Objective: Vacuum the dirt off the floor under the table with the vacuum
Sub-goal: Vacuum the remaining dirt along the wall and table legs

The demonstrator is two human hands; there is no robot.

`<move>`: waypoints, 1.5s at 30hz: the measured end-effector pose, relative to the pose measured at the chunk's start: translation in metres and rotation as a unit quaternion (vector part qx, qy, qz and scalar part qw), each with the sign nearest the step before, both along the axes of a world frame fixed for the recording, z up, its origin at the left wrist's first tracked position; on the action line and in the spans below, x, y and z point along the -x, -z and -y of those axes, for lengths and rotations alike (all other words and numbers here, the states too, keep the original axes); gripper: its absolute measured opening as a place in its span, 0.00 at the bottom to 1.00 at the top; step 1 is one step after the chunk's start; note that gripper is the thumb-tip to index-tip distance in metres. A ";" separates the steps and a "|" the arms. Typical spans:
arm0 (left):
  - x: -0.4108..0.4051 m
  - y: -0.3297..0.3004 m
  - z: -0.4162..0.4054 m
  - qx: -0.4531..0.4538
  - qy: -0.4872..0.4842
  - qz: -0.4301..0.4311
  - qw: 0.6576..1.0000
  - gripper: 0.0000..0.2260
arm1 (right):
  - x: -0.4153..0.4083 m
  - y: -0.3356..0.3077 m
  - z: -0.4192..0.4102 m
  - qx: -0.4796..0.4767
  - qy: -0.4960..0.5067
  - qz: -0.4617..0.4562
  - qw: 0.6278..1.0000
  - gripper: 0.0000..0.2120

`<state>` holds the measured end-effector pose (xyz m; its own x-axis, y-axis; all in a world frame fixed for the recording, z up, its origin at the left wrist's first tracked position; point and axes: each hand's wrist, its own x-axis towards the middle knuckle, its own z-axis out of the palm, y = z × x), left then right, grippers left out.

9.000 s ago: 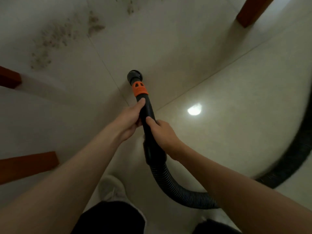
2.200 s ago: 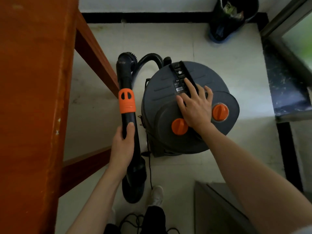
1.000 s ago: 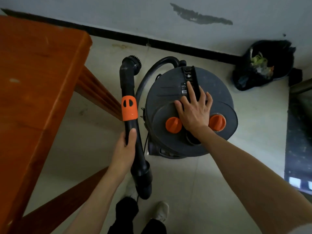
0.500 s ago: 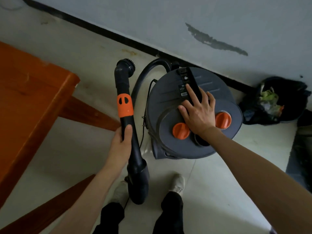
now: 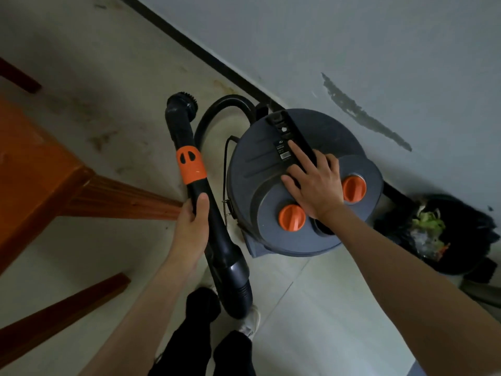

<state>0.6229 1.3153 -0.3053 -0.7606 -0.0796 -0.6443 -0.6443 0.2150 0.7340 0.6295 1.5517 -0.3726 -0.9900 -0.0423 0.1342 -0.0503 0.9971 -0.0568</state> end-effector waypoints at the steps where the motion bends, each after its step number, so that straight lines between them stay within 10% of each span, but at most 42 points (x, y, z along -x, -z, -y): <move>1: 0.010 0.001 -0.002 -0.003 -0.008 0.004 1.000 0.16 | 0.009 0.000 -0.004 0.000 -0.003 -0.001 1.000 0.27; 24: 0.135 0.010 -0.074 0.002 -0.099 0.004 0.995 0.14 | 0.199 -0.005 -0.088 0.003 -0.098 0.033 0.995 0.22; 45: 0.109 -0.011 -0.088 -0.010 -0.146 -0.038 0.989 0.15 | 0.210 -0.023 -0.109 -0.029 -0.134 0.142 0.980 0.23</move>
<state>0.5142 1.4036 -0.2944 -0.7533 -0.2903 -0.5902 -0.6197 0.0128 0.7847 0.4198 1.6606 -0.3499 -0.9396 -0.3045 -0.1567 -0.3004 0.9525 -0.0495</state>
